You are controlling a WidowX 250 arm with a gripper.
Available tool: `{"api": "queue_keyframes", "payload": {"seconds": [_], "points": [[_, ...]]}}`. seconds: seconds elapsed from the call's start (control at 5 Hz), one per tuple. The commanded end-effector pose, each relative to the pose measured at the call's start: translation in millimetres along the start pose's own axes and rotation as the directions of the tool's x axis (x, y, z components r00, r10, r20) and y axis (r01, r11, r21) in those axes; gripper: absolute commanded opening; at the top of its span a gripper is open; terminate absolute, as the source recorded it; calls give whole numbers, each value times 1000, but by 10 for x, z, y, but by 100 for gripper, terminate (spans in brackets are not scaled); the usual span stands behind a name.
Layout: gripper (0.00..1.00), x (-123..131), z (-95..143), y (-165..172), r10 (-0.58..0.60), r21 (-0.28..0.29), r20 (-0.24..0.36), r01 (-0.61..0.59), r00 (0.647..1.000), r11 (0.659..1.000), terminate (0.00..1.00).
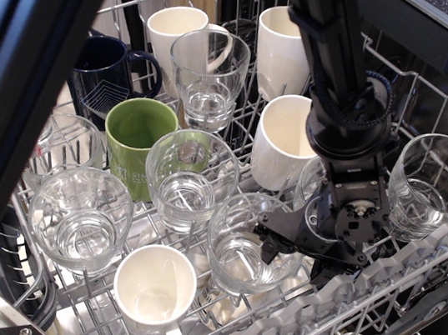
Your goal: Pick up any cup
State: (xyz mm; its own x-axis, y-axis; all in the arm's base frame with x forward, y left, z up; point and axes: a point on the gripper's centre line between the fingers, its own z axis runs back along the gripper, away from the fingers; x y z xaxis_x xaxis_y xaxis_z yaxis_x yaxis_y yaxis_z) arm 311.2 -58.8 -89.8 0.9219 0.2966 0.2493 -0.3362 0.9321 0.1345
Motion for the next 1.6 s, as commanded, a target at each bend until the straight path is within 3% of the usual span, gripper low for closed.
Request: {"api": "queue_keyframes", "payload": {"seconds": [0.0,0.4,0.6,0.8,1.0,1.2,1.4], "points": [[0,189,78,-34,26,-38,16,-25,1000,999,0],[0,200,180,-2,23,-49,21,-22,999,999,0],[0,237,377,22,7,-34,51,-5,999,999,0],[0,288,661,68,-77,-17,125,79,989,997,0],[0,358,960,76,-156,5,121,157,980,988,0],[0,341,1267,56,-161,31,112,158,981,987,0],[0,359,1550,60,-194,77,54,190,979,979,0]]}}
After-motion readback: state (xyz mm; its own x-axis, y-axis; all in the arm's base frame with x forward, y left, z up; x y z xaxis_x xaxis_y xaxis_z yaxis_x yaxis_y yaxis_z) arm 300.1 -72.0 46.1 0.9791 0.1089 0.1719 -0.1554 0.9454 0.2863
